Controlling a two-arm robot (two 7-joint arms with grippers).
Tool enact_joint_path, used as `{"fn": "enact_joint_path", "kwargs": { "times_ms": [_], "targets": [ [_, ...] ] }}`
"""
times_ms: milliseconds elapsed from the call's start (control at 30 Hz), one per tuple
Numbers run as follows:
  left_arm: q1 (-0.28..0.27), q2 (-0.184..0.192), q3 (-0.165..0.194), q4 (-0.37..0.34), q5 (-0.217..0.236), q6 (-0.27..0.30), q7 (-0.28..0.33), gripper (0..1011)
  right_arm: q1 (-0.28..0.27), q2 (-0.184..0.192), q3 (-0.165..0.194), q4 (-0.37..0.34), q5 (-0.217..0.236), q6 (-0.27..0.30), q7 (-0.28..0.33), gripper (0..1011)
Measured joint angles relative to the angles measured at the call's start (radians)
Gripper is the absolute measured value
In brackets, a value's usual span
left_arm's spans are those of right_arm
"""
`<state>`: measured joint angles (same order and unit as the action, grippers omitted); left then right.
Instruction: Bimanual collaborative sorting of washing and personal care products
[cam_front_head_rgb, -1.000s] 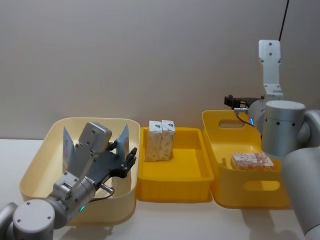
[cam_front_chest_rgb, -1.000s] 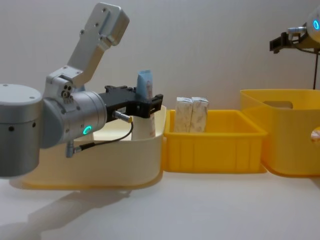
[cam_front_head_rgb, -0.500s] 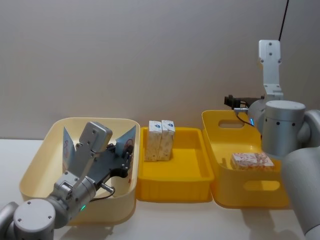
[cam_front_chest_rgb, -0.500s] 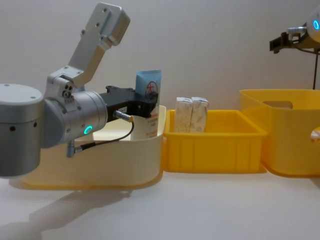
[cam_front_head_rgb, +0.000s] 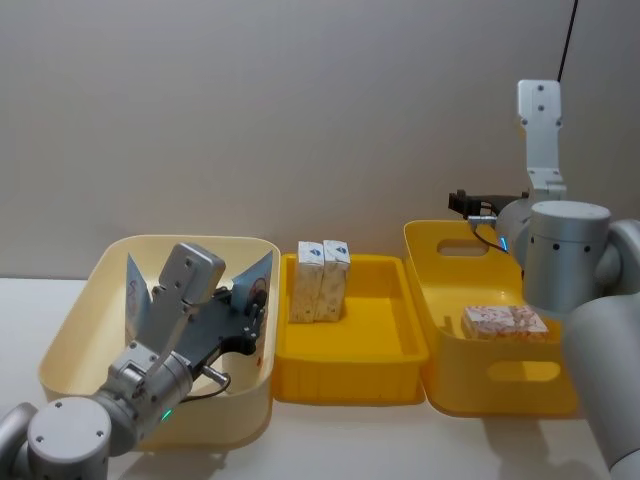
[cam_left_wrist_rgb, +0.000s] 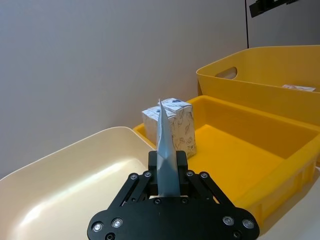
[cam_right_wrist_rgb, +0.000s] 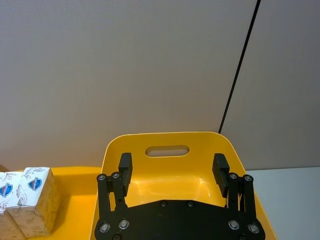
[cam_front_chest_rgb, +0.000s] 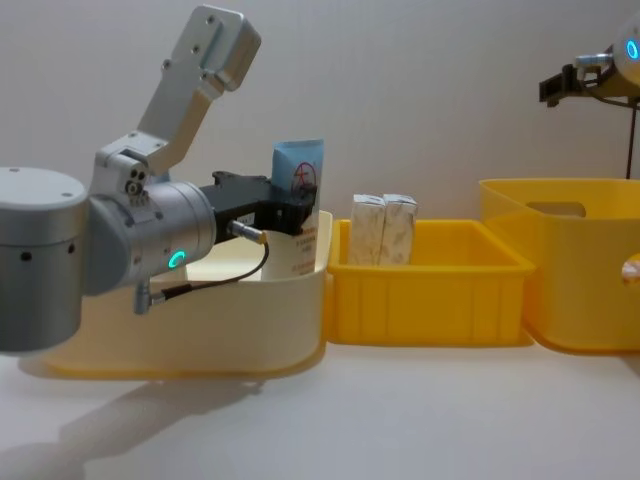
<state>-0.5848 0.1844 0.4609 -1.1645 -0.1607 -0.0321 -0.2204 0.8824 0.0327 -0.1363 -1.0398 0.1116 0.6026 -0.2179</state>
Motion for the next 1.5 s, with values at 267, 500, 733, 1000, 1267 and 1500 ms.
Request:
{"fn": "enact_joint_path", "kwargs": {
  "times_ms": [267, 500, 733, 1000, 1267, 1500],
  "targets": [
    [-0.022, -0.003, -0.001, 0.012, 0.006, -0.020, -0.016, 199, 0.000, 0.000, 0.000, 0.000, 0.000, 0.000, 0.000, 1001],
    [-0.068, -0.001, 0.001, 0.005, 0.028, -0.035, -0.029, 199, 0.000, 0.000, 0.000, 0.000, 0.000, 0.000, 0.000, 1001],
    [-0.121, 0.006, 0.001, -0.020, 0.054, -0.041, -0.042, 199, 0.000, 0.000, 0.000, 0.000, 0.000, 0.000, 0.000, 1001],
    [-0.200, 0.008, -0.018, -0.037, 0.056, -0.073, -0.078, 199, 0.000, 0.000, 0.000, 0.000, 0.000, 0.000, 0.000, 1001],
    [-0.253, -0.008, -0.048, -0.015, 0.010, -0.120, -0.127, 199, -0.001, 0.010, -0.021, -0.005, -0.010, -0.015, 0.027, 1001],
    [-0.293, -0.034, -0.086, 0.041, -0.060, -0.165, -0.181, 199, -0.008, 0.032, -0.058, -0.023, -0.026, -0.042, 0.088, 1001]
  ]
}}
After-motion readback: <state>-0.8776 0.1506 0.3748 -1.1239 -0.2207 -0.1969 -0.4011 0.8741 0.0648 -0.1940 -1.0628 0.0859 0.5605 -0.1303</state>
